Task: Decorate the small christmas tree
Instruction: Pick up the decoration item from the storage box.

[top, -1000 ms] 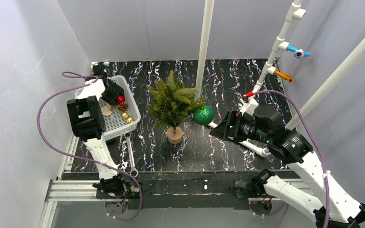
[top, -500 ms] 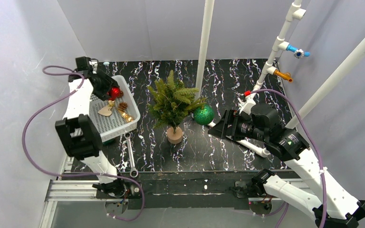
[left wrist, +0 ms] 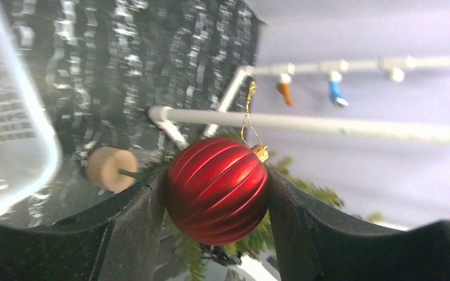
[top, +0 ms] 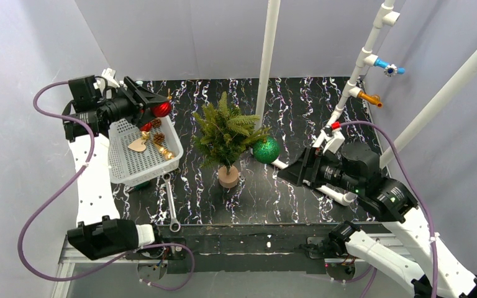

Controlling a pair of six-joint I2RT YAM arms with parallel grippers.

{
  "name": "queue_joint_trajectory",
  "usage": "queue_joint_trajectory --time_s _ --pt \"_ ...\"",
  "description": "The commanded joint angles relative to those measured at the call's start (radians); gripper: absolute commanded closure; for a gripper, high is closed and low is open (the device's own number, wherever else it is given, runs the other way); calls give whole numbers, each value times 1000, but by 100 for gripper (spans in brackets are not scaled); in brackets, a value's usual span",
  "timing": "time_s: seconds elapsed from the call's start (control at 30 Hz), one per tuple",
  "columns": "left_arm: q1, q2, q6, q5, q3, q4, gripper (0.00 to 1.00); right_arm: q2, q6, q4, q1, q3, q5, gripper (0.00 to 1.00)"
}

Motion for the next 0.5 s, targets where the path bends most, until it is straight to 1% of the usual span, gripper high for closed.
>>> queue_joint_trajectory --time_s 0.0,0.1,0.2,0.27,0.33,0.37,0.4,0.47 --pt "1 -118 -63 384 -93 178 53 -60 -4 -25 0 -3 25 7" --pt "1 -202 -124 525 -200 394 53 -103 -2 -57 0 7 17 7" --pt "0 -280 -188 592 -280 528 53 -145 -3 -93 0 16 13 7" --pt "-3 -323 -282 632 -329 648 54 -171 -2 -111 -1 14 12 7" --pt "-9 -353 -314 665 -348 722 55 -190 0 -122 0 11 11 7" --pt "-13 -369 -296 677 -347 697 56 -195 2 -127 0 11 9 7" --pt "-25 -382 -175 690 -317 540 67 -205 9 -136 0 10 4 8" --pt "-31 -386 -119 694 -296 476 75 -210 18 -133 -1 9 6 8"
